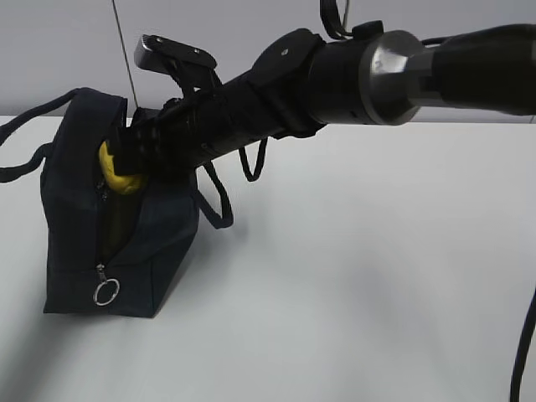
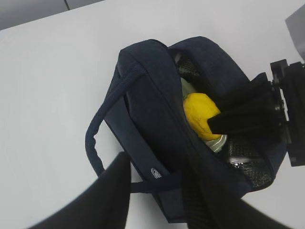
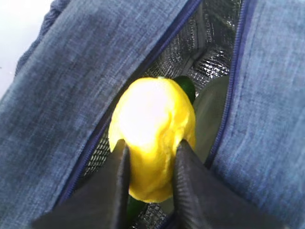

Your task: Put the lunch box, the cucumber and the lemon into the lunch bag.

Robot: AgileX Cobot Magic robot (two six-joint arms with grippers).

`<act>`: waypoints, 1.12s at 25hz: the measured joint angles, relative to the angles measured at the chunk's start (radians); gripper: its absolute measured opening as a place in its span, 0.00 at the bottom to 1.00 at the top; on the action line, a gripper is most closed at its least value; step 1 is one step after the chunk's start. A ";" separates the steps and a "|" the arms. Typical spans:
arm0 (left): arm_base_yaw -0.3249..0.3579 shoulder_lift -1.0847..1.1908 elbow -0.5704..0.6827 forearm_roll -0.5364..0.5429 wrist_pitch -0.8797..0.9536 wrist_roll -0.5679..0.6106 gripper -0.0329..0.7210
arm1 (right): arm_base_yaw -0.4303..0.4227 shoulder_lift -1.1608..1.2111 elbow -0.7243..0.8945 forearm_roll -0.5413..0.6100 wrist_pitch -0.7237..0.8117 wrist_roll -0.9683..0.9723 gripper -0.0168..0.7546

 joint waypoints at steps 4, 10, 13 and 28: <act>0.000 0.000 0.000 0.000 0.000 0.000 0.37 | 0.000 0.019 0.000 -0.006 0.000 0.006 0.24; 0.000 0.000 0.000 0.000 0.003 0.000 0.37 | 0.000 0.048 0.000 -0.010 0.030 0.006 0.24; 0.000 0.000 0.000 0.000 0.002 0.000 0.37 | 0.000 0.048 0.000 -0.010 0.055 -0.010 0.24; 0.000 0.000 0.000 0.000 0.002 0.000 0.37 | 0.000 0.048 -0.006 0.028 0.133 -0.042 0.54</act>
